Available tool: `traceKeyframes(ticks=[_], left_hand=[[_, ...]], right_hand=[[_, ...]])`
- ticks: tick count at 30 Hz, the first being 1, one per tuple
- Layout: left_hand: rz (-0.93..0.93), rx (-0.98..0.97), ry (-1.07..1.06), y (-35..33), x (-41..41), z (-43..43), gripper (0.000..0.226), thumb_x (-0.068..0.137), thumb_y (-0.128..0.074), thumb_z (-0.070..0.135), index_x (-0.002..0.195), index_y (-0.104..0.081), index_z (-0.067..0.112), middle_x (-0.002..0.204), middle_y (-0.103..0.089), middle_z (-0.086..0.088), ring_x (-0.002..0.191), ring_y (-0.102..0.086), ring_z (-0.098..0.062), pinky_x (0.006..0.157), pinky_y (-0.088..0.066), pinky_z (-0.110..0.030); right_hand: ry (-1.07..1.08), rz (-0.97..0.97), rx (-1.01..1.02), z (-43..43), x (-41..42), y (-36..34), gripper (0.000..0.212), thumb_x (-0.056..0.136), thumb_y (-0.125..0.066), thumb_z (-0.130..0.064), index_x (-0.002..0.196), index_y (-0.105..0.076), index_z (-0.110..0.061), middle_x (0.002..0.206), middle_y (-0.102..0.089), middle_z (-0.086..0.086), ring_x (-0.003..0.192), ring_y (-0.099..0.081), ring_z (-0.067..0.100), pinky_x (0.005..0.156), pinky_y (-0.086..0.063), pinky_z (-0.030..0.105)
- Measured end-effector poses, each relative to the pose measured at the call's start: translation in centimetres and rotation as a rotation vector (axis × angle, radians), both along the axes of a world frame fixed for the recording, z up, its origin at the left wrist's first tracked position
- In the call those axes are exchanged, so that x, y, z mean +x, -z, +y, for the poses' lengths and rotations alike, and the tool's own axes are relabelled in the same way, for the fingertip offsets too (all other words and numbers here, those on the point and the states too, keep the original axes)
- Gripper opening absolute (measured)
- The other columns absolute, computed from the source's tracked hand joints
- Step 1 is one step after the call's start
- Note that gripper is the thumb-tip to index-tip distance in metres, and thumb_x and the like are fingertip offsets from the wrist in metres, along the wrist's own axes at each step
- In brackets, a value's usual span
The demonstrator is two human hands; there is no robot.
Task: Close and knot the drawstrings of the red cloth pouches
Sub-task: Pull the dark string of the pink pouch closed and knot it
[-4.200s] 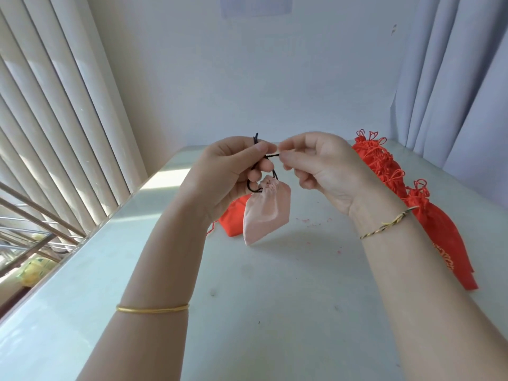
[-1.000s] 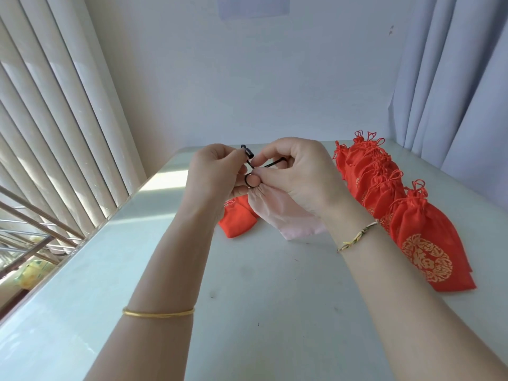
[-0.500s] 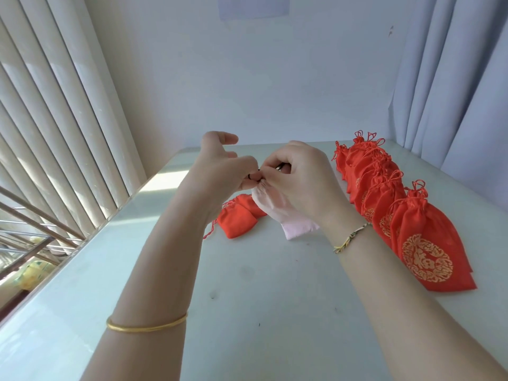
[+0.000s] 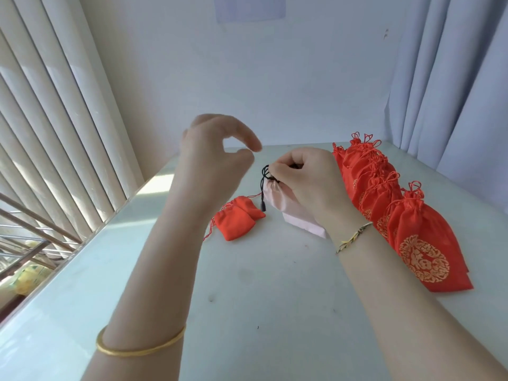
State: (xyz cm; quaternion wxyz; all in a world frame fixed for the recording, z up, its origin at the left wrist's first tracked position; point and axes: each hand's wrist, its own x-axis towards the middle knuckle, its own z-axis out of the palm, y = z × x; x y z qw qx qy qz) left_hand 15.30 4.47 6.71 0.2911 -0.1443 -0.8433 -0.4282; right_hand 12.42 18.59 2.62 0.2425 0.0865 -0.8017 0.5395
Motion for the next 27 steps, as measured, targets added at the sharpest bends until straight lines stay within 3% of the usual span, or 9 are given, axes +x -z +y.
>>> traceKeyframes(ticks=[2,5,8,12,16,23,27], left_hand=[[0.003,-0.156,-0.027,0.4,0.0,0.7,0.031,0.077,-0.061,0.006,0.074,-0.066,0.037,0.107,-0.047,0.013,0.113,-0.04,-0.008,0.089,-0.026,-0.004],[-0.018,-0.237,-0.076,1.1,-0.5,1.1,0.016,0.08,-0.067,0.018,0.081,-0.07,0.033,0.106,-0.042,0.013,0.105,-0.026,-0.005,0.076,-0.014,0.011],[-0.023,-0.237,-0.074,1.6,-0.7,1.3,0.007,0.079,-0.07,0.026,0.084,-0.071,0.031,0.107,-0.042,0.011,0.106,-0.025,-0.005,0.076,-0.015,0.009],[0.019,-0.254,-0.122,1.9,-1.0,1.5,0.009,0.078,-0.072,0.026,0.087,-0.071,0.028,0.107,-0.041,0.01,0.109,-0.031,-0.009,0.077,-0.015,0.008],[0.042,-0.264,-0.143,2.0,-1.1,1.5,0.014,0.079,-0.071,0.026,0.093,-0.069,0.026,0.109,-0.039,0.011,0.105,-0.027,-0.006,0.075,-0.018,-0.007],[0.072,-0.303,-0.103,2.1,-1.1,1.5,0.011,0.082,-0.069,0.024,0.093,-0.07,0.023,0.115,-0.044,0.007,0.104,-0.026,-0.005,0.075,-0.016,-0.007],[0.161,-0.401,-0.11,2.0,-1.0,1.5,0.007,0.083,-0.068,0.018,0.088,-0.071,0.016,0.12,-0.051,0.002,0.118,-0.035,-0.017,0.08,-0.024,-0.014]], right_hand=[[-0.025,-0.081,-0.118,-0.2,0.1,-0.1,0.015,0.077,-0.064,-0.009,0.062,-0.067,-0.008,0.043,-0.052,-0.013,0.043,-0.045,0.0,0.047,-0.035,0.014],[-0.063,-0.205,-0.266,0.0,0.3,-0.5,0.021,0.079,-0.066,-0.011,0.058,-0.063,-0.01,0.042,-0.045,-0.011,0.039,-0.039,0.002,0.044,-0.033,0.017],[-0.113,-0.298,-0.42,0.1,0.4,-0.8,0.025,0.079,-0.067,-0.01,0.056,-0.059,-0.011,0.051,-0.042,-0.001,0.033,-0.035,0.006,0.037,-0.03,0.02],[-0.149,-0.355,-0.471,0.2,0.4,-1.0,0.021,0.079,-0.064,-0.011,0.059,-0.057,-0.008,0.053,-0.045,0.002,0.033,-0.032,0.009,0.042,-0.032,0.025],[-0.213,-0.366,-0.534,0.1,0.8,-1.2,0.023,0.081,-0.062,-0.007,0.059,-0.055,-0.005,0.053,-0.046,0.003,0.034,-0.034,0.009,0.04,-0.036,0.022],[-0.277,-0.364,-0.523,0.4,0.6,-1.2,0.022,0.082,-0.061,-0.007,0.061,-0.055,-0.006,0.054,-0.046,0.002,0.036,-0.036,0.007,0.041,-0.037,0.02],[-0.287,-0.331,-0.449,0.9,0.6,-1.2,0.017,0.082,-0.063,-0.008,0.066,-0.06,-0.006,0.048,-0.049,-0.002,0.038,-0.036,0.007,0.042,-0.036,0.018]])
